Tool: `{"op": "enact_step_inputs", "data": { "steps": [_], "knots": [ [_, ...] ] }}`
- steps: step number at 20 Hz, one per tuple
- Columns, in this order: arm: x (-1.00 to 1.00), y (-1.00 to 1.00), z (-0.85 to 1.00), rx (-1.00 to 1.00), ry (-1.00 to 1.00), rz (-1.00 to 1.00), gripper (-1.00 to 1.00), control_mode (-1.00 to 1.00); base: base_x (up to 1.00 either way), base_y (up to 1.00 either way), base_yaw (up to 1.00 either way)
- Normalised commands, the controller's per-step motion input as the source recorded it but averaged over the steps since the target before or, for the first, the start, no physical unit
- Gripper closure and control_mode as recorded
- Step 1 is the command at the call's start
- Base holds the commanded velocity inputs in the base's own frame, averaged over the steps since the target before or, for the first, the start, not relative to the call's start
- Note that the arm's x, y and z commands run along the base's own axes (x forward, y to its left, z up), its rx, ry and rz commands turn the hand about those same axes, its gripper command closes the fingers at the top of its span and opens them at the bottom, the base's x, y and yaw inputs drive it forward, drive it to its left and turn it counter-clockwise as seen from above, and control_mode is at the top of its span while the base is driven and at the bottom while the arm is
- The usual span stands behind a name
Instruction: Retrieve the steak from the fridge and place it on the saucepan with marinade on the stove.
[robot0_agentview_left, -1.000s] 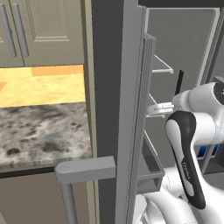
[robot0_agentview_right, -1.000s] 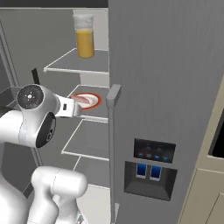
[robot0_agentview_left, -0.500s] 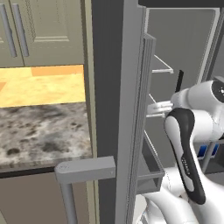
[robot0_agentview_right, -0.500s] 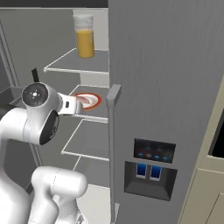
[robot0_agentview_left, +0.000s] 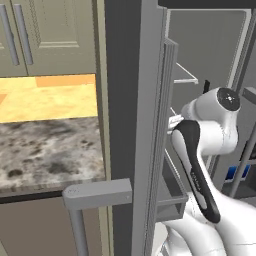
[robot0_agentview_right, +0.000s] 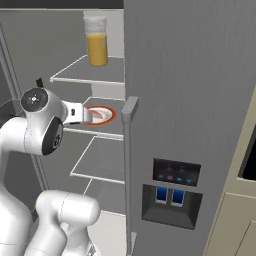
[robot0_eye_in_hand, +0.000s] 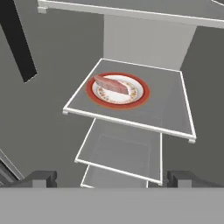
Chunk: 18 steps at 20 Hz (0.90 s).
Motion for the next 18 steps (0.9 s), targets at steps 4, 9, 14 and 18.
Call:
{"op": "enact_step_inputs", "data": {
  "steps": [4, 9, 14, 18],
  "knots": [
    [0.24, 0.00, -0.24, -0.03, 0.01, 0.10, -1.00, -1.00, 0.00, 0.00, 0.00],
    [0.25, 0.00, -0.27, 0.00, 0.00, 0.08, -1.00, -1.00, 0.00, 0.00, 0.00],
    [0.30, 0.01, -0.13, 0.00, 0.00, 0.02, -1.00, -1.00, 0.00, 0.00, 0.00],
    [0.42, 0.02, -0.03, 0.00, 0.00, 0.00, -1.00, -1.00, 0.00, 0.00, 0.00]
  ]
}}
